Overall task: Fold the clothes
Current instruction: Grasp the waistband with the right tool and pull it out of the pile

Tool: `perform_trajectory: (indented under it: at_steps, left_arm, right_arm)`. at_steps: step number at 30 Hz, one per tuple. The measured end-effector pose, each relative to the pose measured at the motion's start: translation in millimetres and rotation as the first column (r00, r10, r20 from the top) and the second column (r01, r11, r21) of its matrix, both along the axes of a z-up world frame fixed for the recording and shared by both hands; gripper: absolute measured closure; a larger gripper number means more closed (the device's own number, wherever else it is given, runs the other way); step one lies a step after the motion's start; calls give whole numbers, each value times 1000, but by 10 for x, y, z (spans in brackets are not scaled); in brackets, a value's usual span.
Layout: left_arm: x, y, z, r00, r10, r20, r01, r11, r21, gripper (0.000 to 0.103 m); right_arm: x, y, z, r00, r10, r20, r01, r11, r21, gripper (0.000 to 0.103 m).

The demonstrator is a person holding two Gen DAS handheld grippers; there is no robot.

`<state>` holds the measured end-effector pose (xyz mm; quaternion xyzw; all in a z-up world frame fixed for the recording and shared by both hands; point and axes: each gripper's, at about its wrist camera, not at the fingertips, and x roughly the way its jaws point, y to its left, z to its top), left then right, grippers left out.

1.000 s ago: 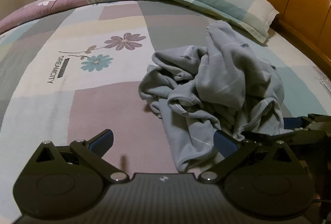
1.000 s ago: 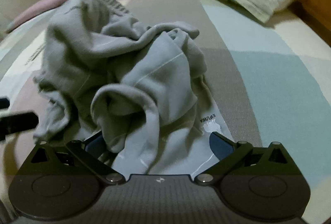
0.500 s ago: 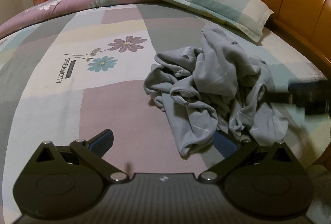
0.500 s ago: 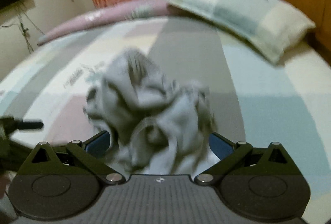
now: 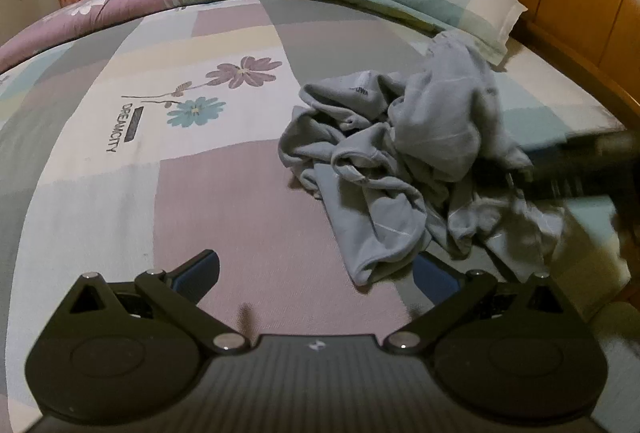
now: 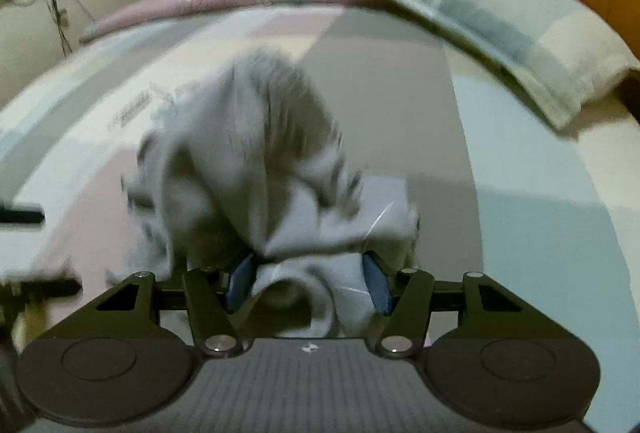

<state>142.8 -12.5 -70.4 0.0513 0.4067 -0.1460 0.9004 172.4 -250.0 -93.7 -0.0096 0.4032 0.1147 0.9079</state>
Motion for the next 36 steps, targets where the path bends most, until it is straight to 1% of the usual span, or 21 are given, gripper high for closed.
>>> perform_trajectory:
  at_steps: [2, 3, 6, 8, 10, 15, 20, 25, 28, 31, 34, 36]
  left_arm:
    - [2, -23, -6, 1000, -6, -2, 6, 1000, 2, 1]
    - [1, -36, -5, 1000, -10, -2, 10, 1000, 3, 1]
    - [-10, -75, 6, 1000, -23, 1, 23, 1000, 5, 1]
    - [-18, -94, 16, 1000, -30, 3, 30, 1000, 3, 1]
    - [-21, -109, 18, 999, -37, 3, 37, 999, 3, 1]
    - [-24, -146, 12, 998, -56, -1, 56, 998, -11, 1]
    - [-23, -186, -14, 998, -69, -11, 69, 998, -11, 1]
    - [-13, -195, -95, 997, -68, -41, 67, 997, -23, 1]
    - [-7, -214, -149, 996, -75, -57, 73, 997, -25, 1]
    - [11, -238, -192, 994, -83, -69, 81, 997, -18, 1]
    - [9, -249, -222, 993, -90, -75, 89, 996, -14, 1]
    - [12, -256, -246, 993, -89, -81, 89, 996, -13, 1]
  right_arm:
    - [-137, 1, -93, 1000, 11, -22, -12, 1000, -24, 39]
    - [-185, -7, -93, 999, 19, -26, -20, 1000, -18, 40]
    - [-283, -110, -49, 999, 20, -35, -19, 999, 34, 40]
    - [-315, -209, 67, 1000, 16, -9, -15, 996, 87, 40]
    - [-324, -278, 229, 999, 26, 42, -31, 993, 111, 40]
    - [-156, -390, 554, 984, 100, 145, -117, 986, 115, 41]
    - [239, -490, 666, 967, 176, 182, -199, 973, 118, 41]
    - [641, -556, 613, 951, 250, 184, -288, 931, 224, 41]
    - [817, -475, 506, 944, 281, 172, -318, 913, 254, 40]
    - [882, -361, 362, 934, 330, 133, -354, 902, 248, 40]
    - [818, -260, 244, 918, 385, 92, -396, 894, 208, 39]
    - [739, -208, 230, 910, 405, 89, -415, 893, 173, 39]
